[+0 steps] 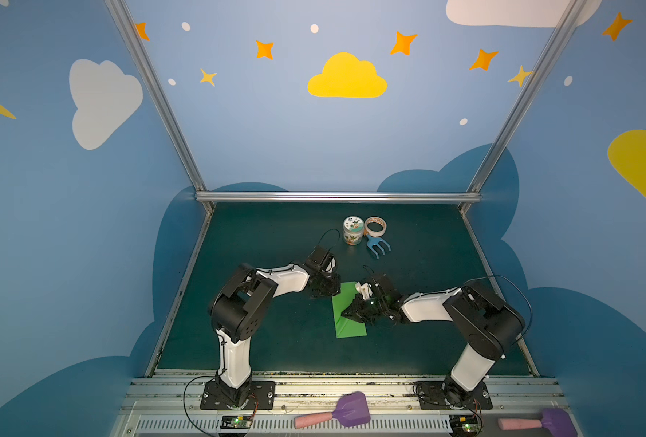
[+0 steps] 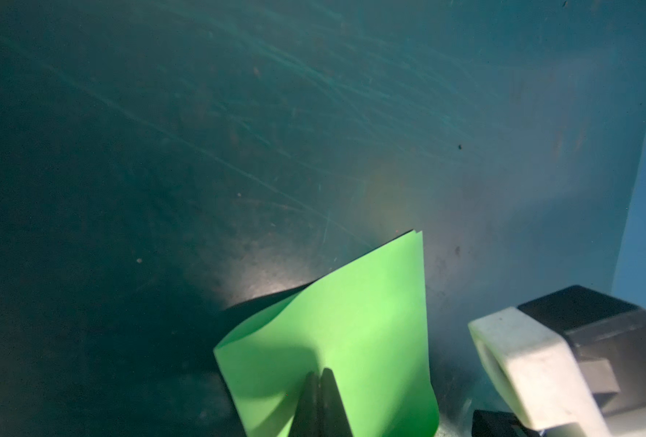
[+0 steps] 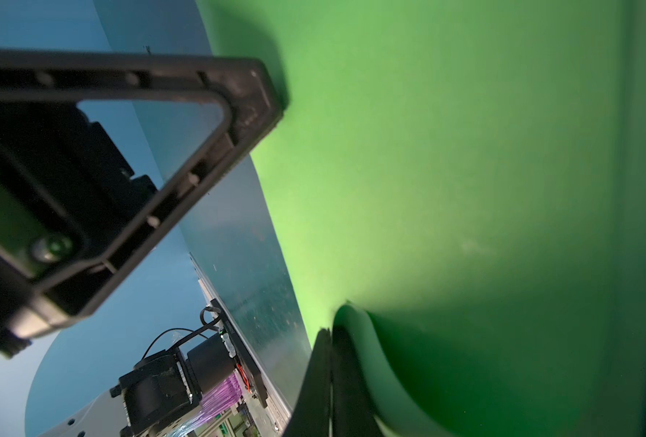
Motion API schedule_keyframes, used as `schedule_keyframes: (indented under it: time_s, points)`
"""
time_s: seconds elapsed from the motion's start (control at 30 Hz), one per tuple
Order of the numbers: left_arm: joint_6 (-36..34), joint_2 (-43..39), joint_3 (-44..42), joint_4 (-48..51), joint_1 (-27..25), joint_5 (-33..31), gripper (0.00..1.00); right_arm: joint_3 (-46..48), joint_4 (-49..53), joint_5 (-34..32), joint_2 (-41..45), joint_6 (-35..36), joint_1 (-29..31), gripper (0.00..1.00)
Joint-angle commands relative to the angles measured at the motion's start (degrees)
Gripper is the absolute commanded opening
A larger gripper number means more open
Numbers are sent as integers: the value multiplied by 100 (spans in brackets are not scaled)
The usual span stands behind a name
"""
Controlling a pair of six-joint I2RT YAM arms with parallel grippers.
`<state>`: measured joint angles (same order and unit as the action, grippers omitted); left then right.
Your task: Fold a paper plane with a square sheet of paper (fold left side to right side)
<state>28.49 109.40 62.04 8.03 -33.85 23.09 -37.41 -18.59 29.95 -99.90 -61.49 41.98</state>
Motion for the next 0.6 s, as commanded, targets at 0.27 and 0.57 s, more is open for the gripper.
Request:
schedule_keyframes:
  time_s: [0.27,0.57]
  points:
    - [-109,94,46,417,-22,53,4,-46,-83,-111,-298,-11,-41,0]
    - [-295,-210,624,938,52,209,6,29,87,-205,-351,-25,-44,0]
